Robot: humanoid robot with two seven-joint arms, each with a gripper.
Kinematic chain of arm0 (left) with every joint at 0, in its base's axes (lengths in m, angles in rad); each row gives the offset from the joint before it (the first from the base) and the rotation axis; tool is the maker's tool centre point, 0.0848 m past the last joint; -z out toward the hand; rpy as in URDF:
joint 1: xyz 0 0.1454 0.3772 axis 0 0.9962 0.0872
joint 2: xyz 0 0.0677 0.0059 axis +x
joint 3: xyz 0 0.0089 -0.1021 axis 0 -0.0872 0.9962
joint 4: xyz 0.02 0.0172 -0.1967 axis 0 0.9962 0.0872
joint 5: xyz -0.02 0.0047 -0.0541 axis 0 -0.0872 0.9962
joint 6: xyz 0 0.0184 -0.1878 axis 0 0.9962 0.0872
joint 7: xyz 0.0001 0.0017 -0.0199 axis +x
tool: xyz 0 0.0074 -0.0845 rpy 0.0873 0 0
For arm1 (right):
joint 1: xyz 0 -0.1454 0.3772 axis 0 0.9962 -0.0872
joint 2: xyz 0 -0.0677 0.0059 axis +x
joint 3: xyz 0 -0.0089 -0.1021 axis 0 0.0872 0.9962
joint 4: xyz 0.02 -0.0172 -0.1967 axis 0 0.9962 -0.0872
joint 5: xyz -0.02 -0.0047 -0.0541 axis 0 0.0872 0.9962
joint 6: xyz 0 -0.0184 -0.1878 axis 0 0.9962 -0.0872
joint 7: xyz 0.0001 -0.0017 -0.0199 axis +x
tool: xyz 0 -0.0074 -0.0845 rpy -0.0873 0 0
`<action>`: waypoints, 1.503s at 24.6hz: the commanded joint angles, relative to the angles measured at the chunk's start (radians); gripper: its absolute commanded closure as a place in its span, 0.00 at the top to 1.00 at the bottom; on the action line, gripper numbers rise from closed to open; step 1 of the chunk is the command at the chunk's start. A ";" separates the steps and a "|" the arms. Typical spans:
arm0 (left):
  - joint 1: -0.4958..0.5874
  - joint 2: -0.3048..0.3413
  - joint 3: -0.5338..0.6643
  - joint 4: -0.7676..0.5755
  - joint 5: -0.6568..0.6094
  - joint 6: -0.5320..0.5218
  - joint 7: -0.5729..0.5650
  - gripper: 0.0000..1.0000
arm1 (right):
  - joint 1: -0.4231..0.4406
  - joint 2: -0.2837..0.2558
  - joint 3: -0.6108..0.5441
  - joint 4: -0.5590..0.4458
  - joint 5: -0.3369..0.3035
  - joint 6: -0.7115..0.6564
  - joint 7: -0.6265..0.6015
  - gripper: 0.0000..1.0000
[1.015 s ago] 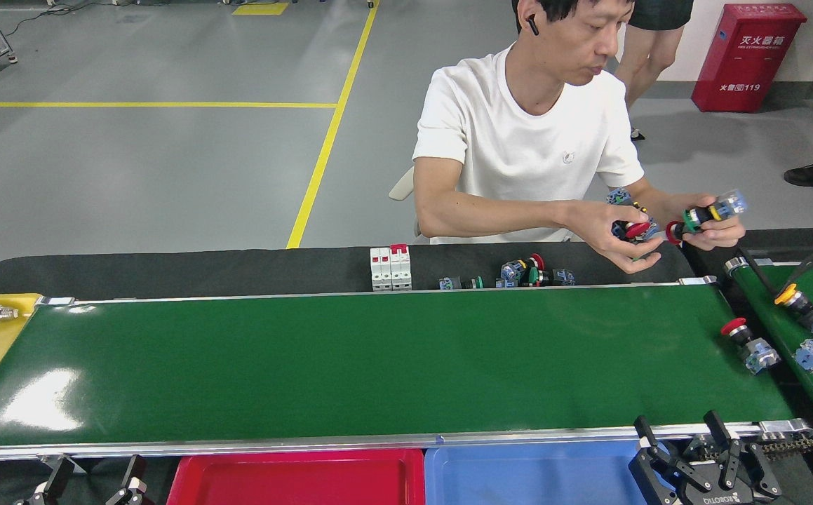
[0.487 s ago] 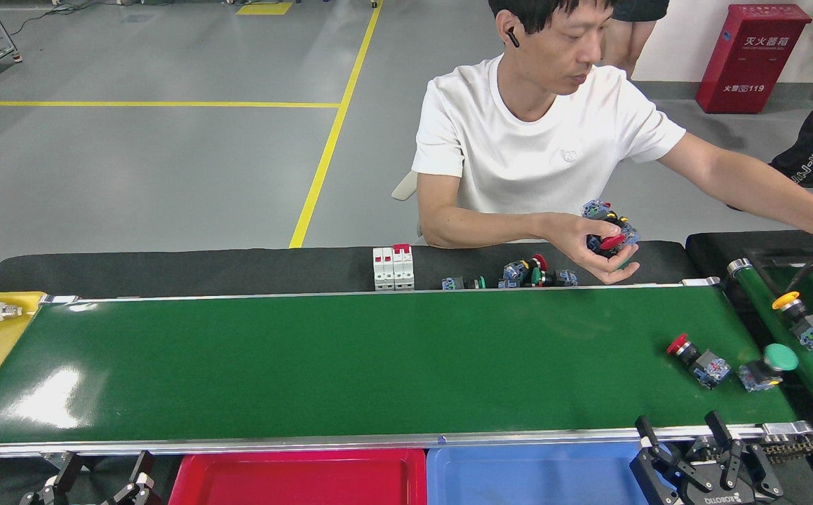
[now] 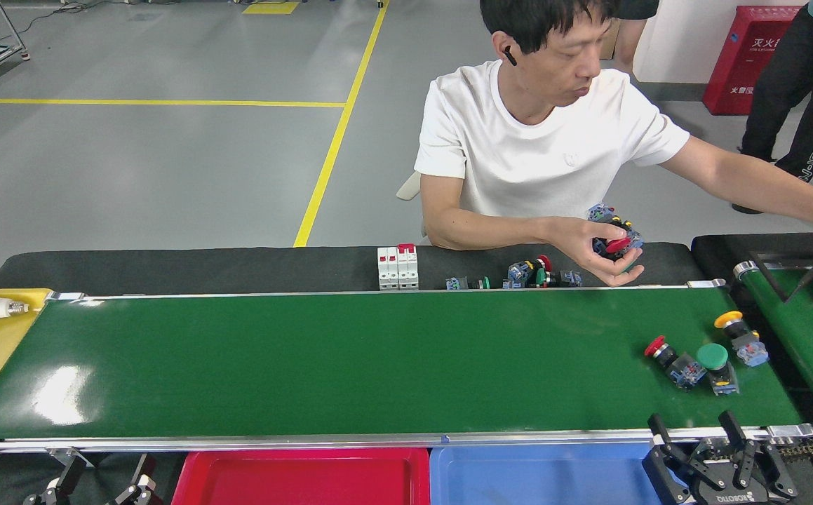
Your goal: Pick switch part from conveyor to tray
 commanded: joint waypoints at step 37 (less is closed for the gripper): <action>-0.092 -0.028 -0.061 0.018 -0.115 0.005 0.001 1.00 | -0.406 0.014 0.206 0.351 0.066 0.034 0.096 0.98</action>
